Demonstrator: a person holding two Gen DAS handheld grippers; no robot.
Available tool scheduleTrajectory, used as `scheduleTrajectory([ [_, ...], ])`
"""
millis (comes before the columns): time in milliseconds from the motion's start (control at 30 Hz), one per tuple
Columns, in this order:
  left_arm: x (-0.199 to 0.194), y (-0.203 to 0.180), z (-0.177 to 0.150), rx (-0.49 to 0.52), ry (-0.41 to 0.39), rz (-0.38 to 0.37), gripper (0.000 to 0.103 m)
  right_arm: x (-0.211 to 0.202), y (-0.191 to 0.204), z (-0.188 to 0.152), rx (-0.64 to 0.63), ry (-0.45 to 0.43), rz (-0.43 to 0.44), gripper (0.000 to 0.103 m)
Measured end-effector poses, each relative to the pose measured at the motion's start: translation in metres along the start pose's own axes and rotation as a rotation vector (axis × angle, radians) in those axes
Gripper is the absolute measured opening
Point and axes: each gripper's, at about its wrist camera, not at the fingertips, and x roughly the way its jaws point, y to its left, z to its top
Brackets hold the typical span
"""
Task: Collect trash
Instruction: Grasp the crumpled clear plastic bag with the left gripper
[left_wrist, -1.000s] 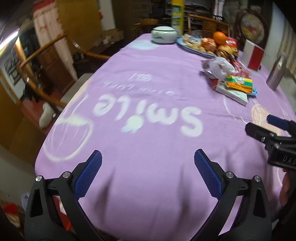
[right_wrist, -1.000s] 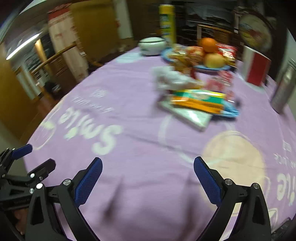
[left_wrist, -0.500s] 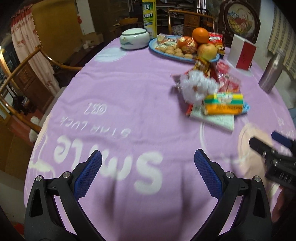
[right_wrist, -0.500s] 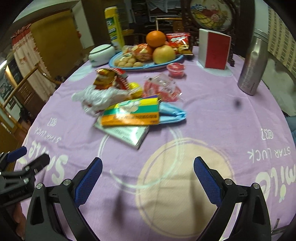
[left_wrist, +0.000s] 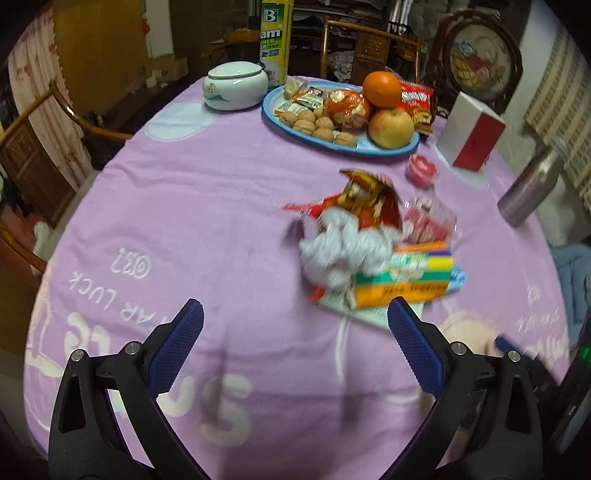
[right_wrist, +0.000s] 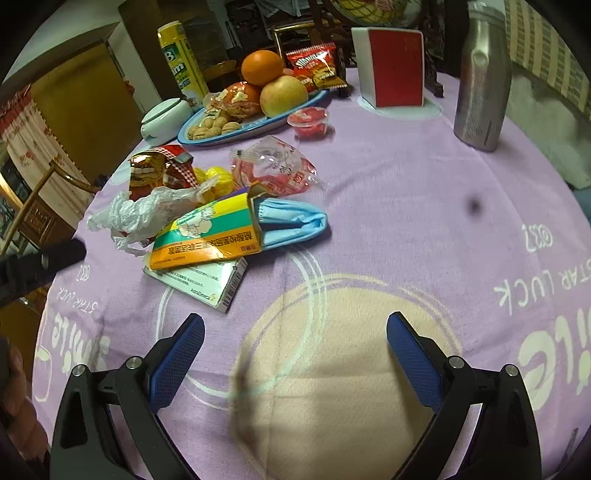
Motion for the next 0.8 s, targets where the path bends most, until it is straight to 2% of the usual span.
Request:
scheduleTrajectory([
  [133, 0.01, -0.006, 0.019, -0.038, -0.011, -0.011, 0.096, -0.003, -0.003, -0.001, 0.011, 0.0, 0.022, 0.097],
  [233, 0.027, -0.014, 0.03, -0.029, 0.028, -0.012, 0.096, -0.005, -0.004, 0.0, 0.012, -0.011, 0.024, 0.097],
  [433, 0.046, -0.028, 0.031, -0.005, 0.057, 0.006, 0.096, -0.001, -0.005, 0.0, 0.019, 0.009, 0.037, 0.097],
  [500, 0.044, -0.028, 0.029, 0.0, 0.04, 0.013, 0.086, -0.001, -0.004, -0.001, 0.015, 0.009, 0.04, 0.097],
  [567, 0.042, -0.028, 0.027, 0.015, 0.033, 0.021, 0.056, -0.001, -0.003, -0.001, 0.009, 0.006, 0.038, 0.097],
  [600, 0.042, -0.026, 0.026, 0.019, 0.04, 0.012, 0.048, -0.001, -0.002, -0.001, 0.008, 0.004, 0.036, 0.097],
  [633, 0.041, -0.024, 0.025, 0.022, 0.047, 0.005, 0.035, -0.001, -0.002, -0.001, 0.008, 0.002, 0.034, 0.097],
  [667, 0.04, -0.023, 0.024, 0.023, 0.049, 0.003, 0.029, -0.002, -0.002, -0.001, 0.009, 0.0, 0.033, 0.097],
  [800, 0.025, -0.009, 0.017, 0.021, 0.021, 0.01, 0.022, -0.002, -0.003, -0.002, 0.014, -0.006, 0.034, 0.097],
])
